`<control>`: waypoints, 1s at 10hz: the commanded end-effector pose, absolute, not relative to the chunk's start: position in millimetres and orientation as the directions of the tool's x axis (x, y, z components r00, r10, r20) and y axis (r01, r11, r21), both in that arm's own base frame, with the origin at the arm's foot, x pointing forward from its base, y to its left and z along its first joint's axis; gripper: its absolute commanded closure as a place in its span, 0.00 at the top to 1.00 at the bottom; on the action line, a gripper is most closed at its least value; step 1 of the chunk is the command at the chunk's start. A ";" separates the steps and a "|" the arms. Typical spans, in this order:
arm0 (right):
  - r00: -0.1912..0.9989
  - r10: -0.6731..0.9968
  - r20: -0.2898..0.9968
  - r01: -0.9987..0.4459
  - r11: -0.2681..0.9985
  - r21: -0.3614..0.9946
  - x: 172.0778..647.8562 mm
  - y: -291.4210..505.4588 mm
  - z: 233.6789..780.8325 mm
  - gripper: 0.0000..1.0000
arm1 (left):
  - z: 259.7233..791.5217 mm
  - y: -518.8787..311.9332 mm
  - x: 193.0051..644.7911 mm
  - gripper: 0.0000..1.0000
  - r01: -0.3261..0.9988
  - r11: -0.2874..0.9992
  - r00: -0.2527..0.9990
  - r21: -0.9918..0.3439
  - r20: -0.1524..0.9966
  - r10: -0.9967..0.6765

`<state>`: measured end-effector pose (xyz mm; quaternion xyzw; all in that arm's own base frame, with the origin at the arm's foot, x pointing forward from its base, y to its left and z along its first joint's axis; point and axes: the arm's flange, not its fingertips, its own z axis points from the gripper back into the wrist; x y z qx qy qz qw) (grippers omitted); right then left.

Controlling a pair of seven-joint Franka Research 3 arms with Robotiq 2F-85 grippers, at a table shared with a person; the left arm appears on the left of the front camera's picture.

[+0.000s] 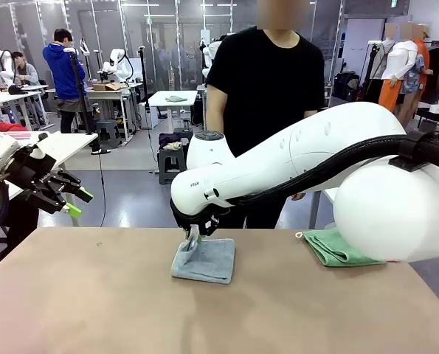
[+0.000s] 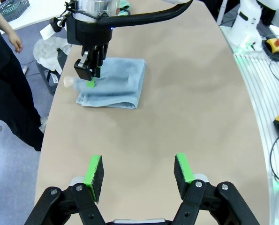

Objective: Fold the towels and place them in the basket.
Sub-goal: When a person lays out a Towel with hook on the table, fold it in half twice.

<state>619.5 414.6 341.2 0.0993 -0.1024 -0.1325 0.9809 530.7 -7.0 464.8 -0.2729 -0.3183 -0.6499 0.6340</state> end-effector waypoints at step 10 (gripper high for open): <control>0.983 -0.108 0.150 0.080 0.980 0.181 534.6 290.7 358.2 0.87 | 464.9 -6.9 531.1 0.76 0.997 0.008 -0.048 0.071 0.757 -0.652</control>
